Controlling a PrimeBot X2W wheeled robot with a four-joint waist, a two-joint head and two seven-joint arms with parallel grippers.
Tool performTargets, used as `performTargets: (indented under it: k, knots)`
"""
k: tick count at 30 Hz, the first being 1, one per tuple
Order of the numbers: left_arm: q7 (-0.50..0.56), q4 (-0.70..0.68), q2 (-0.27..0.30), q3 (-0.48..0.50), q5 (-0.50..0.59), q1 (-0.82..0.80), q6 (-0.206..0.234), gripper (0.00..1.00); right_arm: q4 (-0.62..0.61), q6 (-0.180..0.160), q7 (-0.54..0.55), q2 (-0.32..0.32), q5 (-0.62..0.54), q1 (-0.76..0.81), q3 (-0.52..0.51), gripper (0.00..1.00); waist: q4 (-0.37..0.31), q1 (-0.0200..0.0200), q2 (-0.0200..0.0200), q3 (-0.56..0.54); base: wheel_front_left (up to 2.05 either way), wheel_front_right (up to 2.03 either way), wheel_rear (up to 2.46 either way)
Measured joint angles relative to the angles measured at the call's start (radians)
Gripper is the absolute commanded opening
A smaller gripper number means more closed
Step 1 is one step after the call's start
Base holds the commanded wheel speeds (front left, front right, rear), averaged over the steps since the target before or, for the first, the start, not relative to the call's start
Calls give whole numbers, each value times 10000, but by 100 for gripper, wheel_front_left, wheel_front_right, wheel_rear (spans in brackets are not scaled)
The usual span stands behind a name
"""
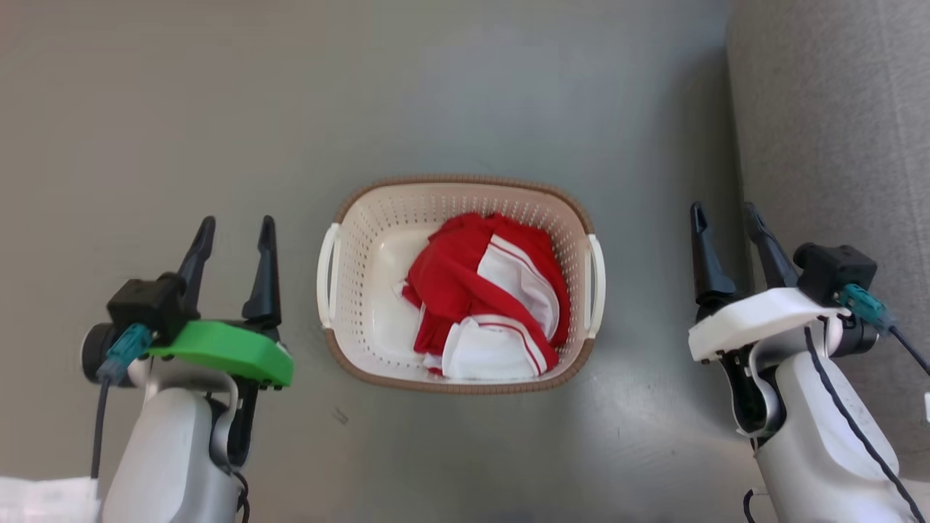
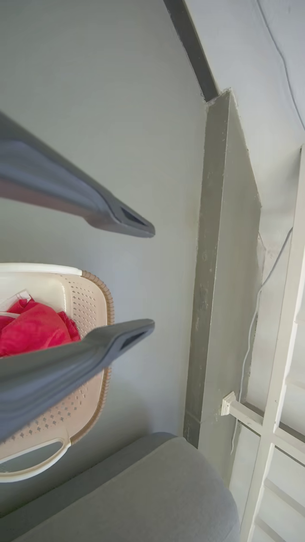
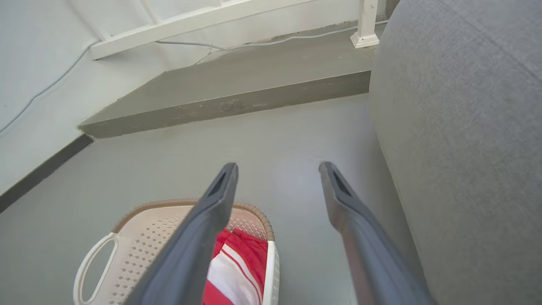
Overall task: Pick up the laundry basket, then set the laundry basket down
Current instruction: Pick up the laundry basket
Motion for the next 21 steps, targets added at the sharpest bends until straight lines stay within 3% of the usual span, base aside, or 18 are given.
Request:
performTargets:
  k: [21]
  knots:
    - [414,3060,207,-2136,-738,-2797,-48,100,3365,150,435,-23,399,-2615,1277,100,121,1,0,2905,0,0,0]
